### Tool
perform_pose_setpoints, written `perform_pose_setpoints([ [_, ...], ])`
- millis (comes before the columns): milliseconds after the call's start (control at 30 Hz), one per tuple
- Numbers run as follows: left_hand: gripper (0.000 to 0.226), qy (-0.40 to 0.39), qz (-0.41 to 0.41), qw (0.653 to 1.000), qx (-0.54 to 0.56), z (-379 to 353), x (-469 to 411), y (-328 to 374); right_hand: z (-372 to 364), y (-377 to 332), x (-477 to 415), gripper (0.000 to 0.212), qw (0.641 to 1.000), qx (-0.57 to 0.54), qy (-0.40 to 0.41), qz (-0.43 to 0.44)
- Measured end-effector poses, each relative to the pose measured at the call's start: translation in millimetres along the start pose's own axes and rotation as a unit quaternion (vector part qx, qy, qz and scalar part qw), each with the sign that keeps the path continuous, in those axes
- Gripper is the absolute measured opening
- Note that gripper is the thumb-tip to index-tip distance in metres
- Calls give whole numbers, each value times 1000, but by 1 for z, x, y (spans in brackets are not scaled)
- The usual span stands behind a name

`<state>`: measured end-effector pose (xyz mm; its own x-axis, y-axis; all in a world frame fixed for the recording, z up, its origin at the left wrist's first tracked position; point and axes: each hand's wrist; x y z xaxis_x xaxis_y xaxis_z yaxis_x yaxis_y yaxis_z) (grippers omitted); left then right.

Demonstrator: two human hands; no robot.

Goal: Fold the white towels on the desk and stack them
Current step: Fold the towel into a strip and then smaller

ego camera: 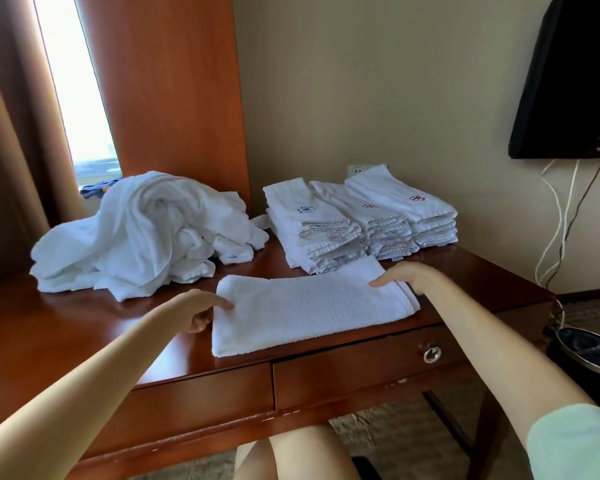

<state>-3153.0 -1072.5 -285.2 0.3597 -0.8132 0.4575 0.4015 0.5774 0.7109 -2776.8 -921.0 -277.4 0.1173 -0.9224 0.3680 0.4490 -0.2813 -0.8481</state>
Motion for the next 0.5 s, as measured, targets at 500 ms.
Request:
perform_pose_setpoints([
  [500,33,275,-283,913,-101,36,16,-7,23,9,18,48,938,-201,4,283],
])
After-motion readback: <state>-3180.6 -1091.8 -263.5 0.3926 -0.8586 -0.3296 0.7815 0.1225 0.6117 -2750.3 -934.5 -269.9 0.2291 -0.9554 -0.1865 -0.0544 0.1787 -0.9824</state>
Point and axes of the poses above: each hand's wrist, its own x-axis away from the middle knuckle, its own z-axis out of the back of the hand, y = z × x, and after that the axes turned 15 degrees about -x, right-handed
